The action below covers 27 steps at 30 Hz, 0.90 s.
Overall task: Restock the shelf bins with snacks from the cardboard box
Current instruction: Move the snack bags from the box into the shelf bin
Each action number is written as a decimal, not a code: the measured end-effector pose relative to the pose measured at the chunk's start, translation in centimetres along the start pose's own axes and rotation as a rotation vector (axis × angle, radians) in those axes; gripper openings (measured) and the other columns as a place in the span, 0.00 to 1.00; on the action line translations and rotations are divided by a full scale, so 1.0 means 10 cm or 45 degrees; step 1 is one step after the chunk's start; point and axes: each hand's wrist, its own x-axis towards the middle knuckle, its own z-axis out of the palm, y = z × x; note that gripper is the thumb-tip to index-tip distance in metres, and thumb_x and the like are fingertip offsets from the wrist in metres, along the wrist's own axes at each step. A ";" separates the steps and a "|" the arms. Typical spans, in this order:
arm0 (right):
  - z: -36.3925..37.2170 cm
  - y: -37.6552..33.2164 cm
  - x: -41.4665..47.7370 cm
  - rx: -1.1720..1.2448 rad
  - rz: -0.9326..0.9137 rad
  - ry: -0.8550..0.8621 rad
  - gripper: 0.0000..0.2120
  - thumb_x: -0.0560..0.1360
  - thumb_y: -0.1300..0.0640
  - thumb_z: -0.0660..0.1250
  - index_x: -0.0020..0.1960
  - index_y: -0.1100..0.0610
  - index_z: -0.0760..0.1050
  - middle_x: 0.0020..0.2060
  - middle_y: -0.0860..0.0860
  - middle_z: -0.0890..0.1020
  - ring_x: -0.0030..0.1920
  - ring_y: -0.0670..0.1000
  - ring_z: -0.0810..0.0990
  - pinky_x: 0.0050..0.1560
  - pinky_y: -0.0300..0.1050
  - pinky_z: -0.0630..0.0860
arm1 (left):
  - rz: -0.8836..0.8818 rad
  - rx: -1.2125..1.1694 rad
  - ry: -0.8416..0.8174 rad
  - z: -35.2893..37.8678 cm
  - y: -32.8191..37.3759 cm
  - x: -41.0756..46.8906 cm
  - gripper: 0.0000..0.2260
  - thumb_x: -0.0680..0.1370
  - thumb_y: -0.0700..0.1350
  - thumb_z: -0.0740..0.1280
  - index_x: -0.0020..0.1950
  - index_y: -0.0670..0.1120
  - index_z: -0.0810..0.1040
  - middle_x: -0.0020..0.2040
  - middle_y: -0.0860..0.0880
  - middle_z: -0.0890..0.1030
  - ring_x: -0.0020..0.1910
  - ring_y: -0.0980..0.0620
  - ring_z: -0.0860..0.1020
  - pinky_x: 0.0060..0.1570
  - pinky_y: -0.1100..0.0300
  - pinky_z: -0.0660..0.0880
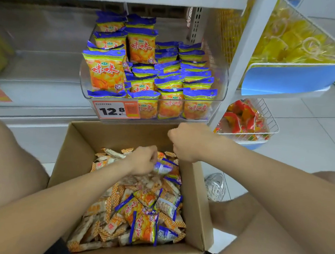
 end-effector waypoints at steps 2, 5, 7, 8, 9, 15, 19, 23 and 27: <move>-0.10 0.07 -0.01 0.063 0.021 0.030 0.04 0.81 0.57 0.63 0.55 0.55 0.70 0.45 0.54 0.73 0.43 0.59 0.75 0.38 0.48 0.72 | -0.066 -0.247 0.138 -0.27 0.13 -0.13 0.05 0.81 0.37 0.61 0.49 0.45 0.75 0.43 0.48 0.82 0.43 0.47 0.80 0.35 0.56 0.73; -0.20 0.22 -0.04 0.416 -0.154 0.017 0.24 0.76 0.62 0.68 0.68 0.52 0.65 0.55 0.50 0.74 0.55 0.57 0.76 0.51 0.51 0.76 | -0.185 -0.661 0.321 -0.58 0.32 -0.37 0.07 0.86 0.43 0.61 0.52 0.43 0.77 0.40 0.45 0.85 0.35 0.49 0.81 0.32 0.57 0.79; -0.26 0.24 -0.09 0.611 -0.296 0.014 0.36 0.69 0.65 0.73 0.69 0.46 0.60 0.57 0.47 0.69 0.57 0.55 0.74 0.53 0.52 0.77 | -0.231 -0.899 0.372 -0.73 0.42 -0.57 0.12 0.87 0.46 0.60 0.54 0.39 0.79 0.39 0.40 0.83 0.33 0.46 0.82 0.32 0.54 0.82; -0.28 0.22 -0.12 0.645 -0.338 0.020 0.40 0.67 0.65 0.77 0.68 0.44 0.59 0.59 0.47 0.66 0.56 0.53 0.74 0.52 0.52 0.78 | -0.231 -0.948 0.405 -0.79 0.45 -0.67 0.14 0.88 0.46 0.60 0.54 0.37 0.79 0.39 0.38 0.83 0.32 0.46 0.83 0.30 0.54 0.81; -0.28 0.19 -0.14 0.646 -0.377 0.046 0.42 0.65 0.63 0.80 0.68 0.43 0.59 0.60 0.46 0.64 0.55 0.50 0.74 0.51 0.49 0.79 | -0.224 -0.983 0.433 -0.84 0.46 -0.76 0.15 0.88 0.47 0.61 0.54 0.35 0.80 0.38 0.38 0.83 0.30 0.47 0.83 0.28 0.55 0.80; -0.45 0.11 -0.15 1.043 -0.478 0.385 0.21 0.73 0.45 0.79 0.60 0.49 0.75 0.52 0.47 0.81 0.47 0.51 0.83 0.49 0.57 0.81 | -0.158 -1.132 0.565 -1.21 0.55 -1.17 0.17 0.87 0.47 0.61 0.48 0.39 0.82 0.34 0.42 0.83 0.25 0.47 0.77 0.24 0.58 0.75; -0.67 0.17 -0.18 1.485 -0.331 0.358 0.16 0.84 0.47 0.65 0.54 0.61 0.78 0.39 0.56 0.87 0.41 0.58 0.87 0.42 0.51 0.82 | 0.039 -1.026 0.854 -1.46 0.56 -1.28 0.11 0.81 0.50 0.66 0.45 0.52 0.87 0.40 0.50 0.85 0.34 0.50 0.80 0.28 0.54 0.75; -0.72 0.11 -0.15 1.643 -0.314 0.300 0.12 0.85 0.50 0.64 0.53 0.59 0.78 0.38 0.53 0.87 0.38 0.53 0.85 0.39 0.45 0.77 | 0.216 -1.011 0.828 -1.48 0.56 -1.29 0.06 0.78 0.46 0.76 0.53 0.55 0.84 0.47 0.56 0.86 0.48 0.55 0.85 0.44 0.58 0.83; -0.73 0.02 -0.06 1.864 -0.214 0.401 0.15 0.80 0.48 0.73 0.61 0.57 0.79 0.48 0.55 0.88 0.45 0.52 0.86 0.44 0.50 0.82 | 0.258 -0.989 0.978 -1.50 0.55 -1.26 0.10 0.76 0.46 0.79 0.54 0.51 0.82 0.45 0.55 0.86 0.46 0.56 0.85 0.44 0.63 0.81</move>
